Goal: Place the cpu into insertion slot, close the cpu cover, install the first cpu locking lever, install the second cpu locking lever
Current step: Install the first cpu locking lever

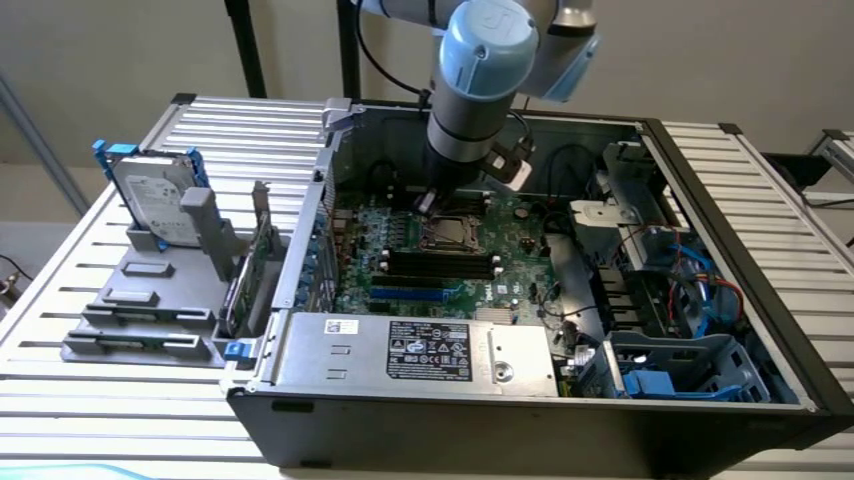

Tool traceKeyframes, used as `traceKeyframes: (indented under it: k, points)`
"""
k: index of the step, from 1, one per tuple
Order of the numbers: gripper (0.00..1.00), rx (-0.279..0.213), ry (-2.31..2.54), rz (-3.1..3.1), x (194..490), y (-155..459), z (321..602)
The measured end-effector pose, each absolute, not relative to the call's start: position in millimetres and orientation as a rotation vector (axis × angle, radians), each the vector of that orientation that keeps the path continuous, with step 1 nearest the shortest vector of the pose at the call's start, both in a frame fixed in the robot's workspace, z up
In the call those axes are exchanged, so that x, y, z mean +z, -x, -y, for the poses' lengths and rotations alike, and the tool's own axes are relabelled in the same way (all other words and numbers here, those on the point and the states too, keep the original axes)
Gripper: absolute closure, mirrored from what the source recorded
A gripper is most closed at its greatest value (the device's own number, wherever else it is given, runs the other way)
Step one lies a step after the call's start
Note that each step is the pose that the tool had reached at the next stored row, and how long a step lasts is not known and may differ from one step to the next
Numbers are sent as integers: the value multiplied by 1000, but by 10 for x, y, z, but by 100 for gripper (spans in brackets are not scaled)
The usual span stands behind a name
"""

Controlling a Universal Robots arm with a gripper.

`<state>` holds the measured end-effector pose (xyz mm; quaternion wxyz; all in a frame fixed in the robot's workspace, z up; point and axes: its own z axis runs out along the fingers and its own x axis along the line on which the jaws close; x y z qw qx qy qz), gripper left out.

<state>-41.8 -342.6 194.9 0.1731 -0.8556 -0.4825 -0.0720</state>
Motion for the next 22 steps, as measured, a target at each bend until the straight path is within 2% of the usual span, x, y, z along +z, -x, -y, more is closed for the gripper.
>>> traceKeyframes:
  k: [22]
  points:
    - [89, -184, 2431, 1367, 1936, 216, 3426]
